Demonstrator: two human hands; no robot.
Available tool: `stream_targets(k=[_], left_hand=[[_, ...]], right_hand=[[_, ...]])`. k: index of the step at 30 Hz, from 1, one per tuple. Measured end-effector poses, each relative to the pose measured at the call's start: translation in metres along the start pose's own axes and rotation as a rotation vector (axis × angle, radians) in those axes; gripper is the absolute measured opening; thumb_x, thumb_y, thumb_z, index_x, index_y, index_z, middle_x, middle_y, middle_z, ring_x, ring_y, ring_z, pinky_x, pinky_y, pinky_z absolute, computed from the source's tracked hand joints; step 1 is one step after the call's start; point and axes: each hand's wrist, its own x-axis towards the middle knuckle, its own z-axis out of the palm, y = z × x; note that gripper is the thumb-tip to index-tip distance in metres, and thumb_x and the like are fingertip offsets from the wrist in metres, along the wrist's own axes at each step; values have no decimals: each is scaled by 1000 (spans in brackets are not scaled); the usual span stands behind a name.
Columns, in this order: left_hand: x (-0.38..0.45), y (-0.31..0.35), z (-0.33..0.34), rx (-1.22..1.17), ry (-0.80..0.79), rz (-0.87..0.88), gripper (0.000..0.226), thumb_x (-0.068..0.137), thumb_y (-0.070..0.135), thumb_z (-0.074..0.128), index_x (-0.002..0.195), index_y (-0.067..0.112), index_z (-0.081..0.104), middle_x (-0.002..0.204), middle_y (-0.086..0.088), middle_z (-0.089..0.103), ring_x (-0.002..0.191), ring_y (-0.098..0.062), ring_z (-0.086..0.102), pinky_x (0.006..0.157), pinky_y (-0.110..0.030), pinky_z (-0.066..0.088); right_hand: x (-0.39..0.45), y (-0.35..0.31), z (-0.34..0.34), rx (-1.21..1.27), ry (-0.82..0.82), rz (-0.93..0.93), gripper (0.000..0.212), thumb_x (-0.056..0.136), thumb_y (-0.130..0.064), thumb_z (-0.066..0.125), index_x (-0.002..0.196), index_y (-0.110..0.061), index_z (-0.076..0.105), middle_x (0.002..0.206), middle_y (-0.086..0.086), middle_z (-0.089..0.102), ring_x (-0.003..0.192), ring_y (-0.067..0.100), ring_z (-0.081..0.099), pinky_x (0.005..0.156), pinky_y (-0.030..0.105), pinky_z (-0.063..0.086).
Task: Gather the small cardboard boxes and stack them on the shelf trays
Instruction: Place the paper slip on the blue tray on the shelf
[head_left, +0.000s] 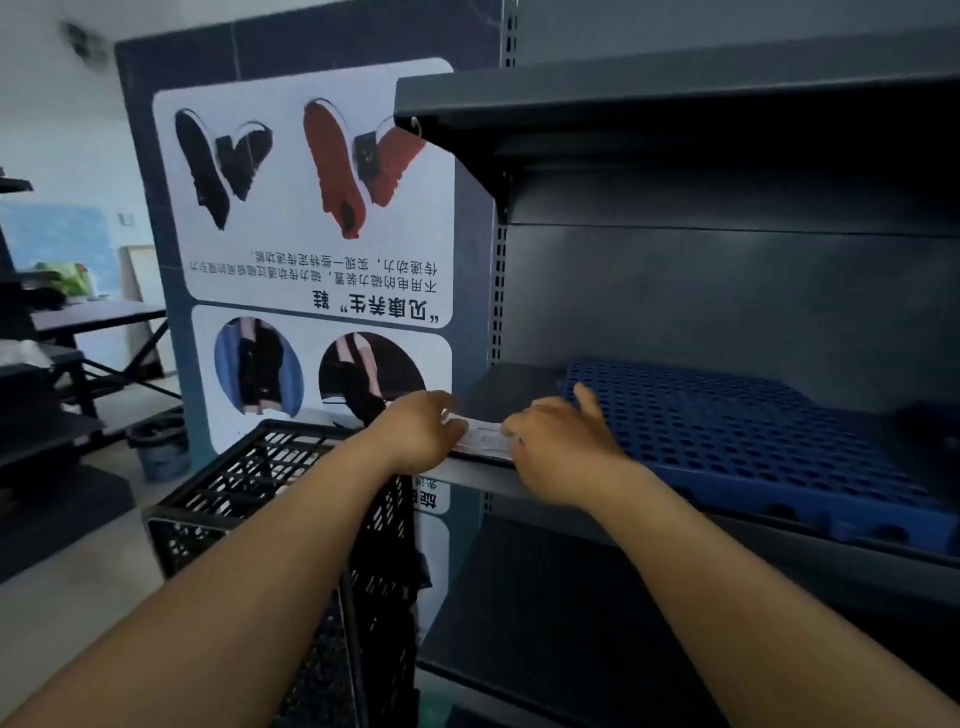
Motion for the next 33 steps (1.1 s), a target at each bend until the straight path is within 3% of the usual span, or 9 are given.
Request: stream_targets(k=[5, 8, 11, 16, 19, 21, 25, 29, 33], left_hand=[[28, -13, 3, 21, -131, -60, 51, 93, 37, 53, 136, 12, 46, 136, -9, 52, 124, -26, 50, 104, -36, 40], [38, -19, 2, -44, -123, -71, 57, 90, 36, 59, 137, 8, 44, 136, -11, 52, 123, -27, 51, 103, -36, 42], [45, -25, 1, -159, -85, -90, 56, 88, 27, 63, 135, 2, 44, 137, -14, 51, 124, -28, 50, 102, -33, 40], [48, -36, 0, -269, -34, -128, 43, 85, 9, 64, 125, -3, 52, 126, -16, 56, 110, -26, 52, 85, -26, 39], [49, -40, -2, -405, -36, -123, 7, 82, 1, 65, 85, 7, 63, 91, -8, 62, 97, -29, 60, 81, -27, 46], [51, -43, -3, -520, -72, -122, 1, 81, 3, 67, 82, 4, 66, 92, -13, 69, 84, -27, 65, 78, -34, 55], [56, -42, -11, -775, -68, -126, 14, 86, 11, 67, 98, 3, 67, 80, -6, 68, 60, -11, 60, 56, -17, 54], [59, -28, -18, -948, -91, -76, 16, 85, 12, 69, 99, 4, 68, 85, -6, 72, 67, -13, 65, 59, -20, 52], [58, -5, -16, -997, -154, 5, 13, 84, 14, 70, 97, 12, 69, 101, -8, 74, 93, -22, 70, 84, -33, 56]], right_hand=[[8, -9, 2, -158, -84, 39, 33, 84, -2, 42, 106, -18, 60, 89, 0, 51, 116, 24, 43, 115, 48, -10], [14, -14, 7, -177, -72, 43, 31, 83, 1, 43, 98, -22, 56, 88, -1, 50, 115, 23, 44, 115, 47, -10], [15, -21, 11, -180, -81, 70, 35, 82, 1, 43, 106, -21, 58, 99, 1, 57, 115, 22, 44, 116, 45, -8], [20, -35, 18, -109, -76, 63, 26, 82, 1, 47, 96, -21, 50, 107, 3, 58, 105, 24, 48, 109, 36, 23], [23, -38, 19, -40, -40, 139, 27, 83, 0, 48, 104, -17, 53, 112, 5, 55, 104, 28, 47, 88, 31, 38], [27, -39, 19, 46, 48, 198, 28, 87, -2, 47, 113, -12, 52, 119, 7, 52, 106, 27, 48, 79, 29, 36], [32, -37, 6, 426, 282, 417, 42, 93, -23, 51, 132, -17, 39, 131, 5, 48, 115, 25, 49, 84, 31, 41], [29, -26, -13, 735, 425, 516, 54, 90, -30, 59, 138, -20, 36, 127, -2, 58, 103, 18, 56, 77, 26, 43], [20, -10, -26, 959, 542, 580, 34, 87, -26, 66, 116, -16, 53, 109, -2, 64, 93, 15, 61, 76, 29, 50]])
